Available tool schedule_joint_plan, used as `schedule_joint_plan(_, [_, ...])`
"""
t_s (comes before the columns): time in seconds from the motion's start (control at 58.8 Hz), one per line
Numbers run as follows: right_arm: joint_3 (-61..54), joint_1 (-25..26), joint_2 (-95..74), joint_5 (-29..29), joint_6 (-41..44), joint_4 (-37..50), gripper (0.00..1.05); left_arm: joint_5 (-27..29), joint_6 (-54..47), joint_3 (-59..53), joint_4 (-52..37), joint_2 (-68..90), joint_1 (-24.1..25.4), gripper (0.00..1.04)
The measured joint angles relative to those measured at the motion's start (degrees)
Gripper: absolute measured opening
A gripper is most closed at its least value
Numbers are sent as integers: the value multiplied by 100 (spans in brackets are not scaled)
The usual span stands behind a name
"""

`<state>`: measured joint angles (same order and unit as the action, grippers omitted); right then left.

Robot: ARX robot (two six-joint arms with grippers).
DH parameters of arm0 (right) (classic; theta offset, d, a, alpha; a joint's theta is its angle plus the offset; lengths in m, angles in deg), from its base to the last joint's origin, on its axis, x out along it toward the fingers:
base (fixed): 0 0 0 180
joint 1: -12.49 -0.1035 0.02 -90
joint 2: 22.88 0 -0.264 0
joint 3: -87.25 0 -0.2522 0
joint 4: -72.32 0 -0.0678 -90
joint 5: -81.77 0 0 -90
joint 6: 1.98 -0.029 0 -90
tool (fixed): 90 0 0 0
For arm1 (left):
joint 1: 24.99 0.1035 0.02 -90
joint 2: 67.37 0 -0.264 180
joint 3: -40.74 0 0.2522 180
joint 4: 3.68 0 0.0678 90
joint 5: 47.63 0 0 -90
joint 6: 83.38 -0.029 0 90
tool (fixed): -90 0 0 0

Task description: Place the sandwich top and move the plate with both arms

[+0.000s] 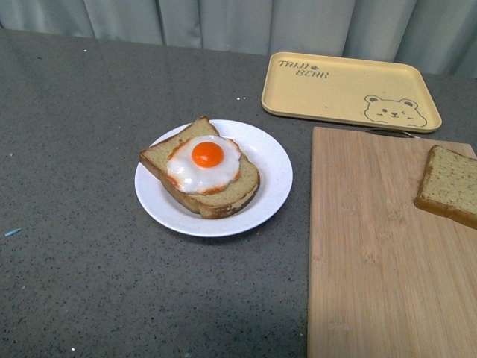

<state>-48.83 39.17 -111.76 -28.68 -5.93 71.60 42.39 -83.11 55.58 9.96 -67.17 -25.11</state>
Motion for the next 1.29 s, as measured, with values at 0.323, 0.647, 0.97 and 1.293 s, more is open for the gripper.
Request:
schedule_joint_plan(0.323, [699,107,-1515,-769,-1027,-173,95,-2,0,0,0,0,0,98])
schedule_joint_plan(0.647, [1456,-393,-2618,-514,-1720,-116,73,-2,0,0,0,0,0,98])
schedule_joint_plan(0.97, [1558,-463,-2660,-516,-1891,-223,29,-2,0,0,0,0,0,98])
schedule_joint_plan(1.293, [1045,-909,-1580,-1071,-2717,437,3,-2,0,0,0,0,0,98])
